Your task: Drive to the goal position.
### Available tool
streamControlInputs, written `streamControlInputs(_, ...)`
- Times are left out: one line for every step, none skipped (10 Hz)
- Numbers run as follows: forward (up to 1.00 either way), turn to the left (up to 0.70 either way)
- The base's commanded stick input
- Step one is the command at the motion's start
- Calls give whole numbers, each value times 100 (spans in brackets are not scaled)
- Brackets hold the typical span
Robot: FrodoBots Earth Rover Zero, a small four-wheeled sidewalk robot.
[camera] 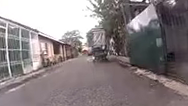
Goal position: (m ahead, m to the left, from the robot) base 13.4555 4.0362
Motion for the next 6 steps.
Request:
streamControlInputs(70, 0)
streamControlInputs(70, 0)
streamControlInputs(70, 0)
streamControlInputs(70, 0)
streamControlInputs(70, 0)
streamControlInputs(70, 0)
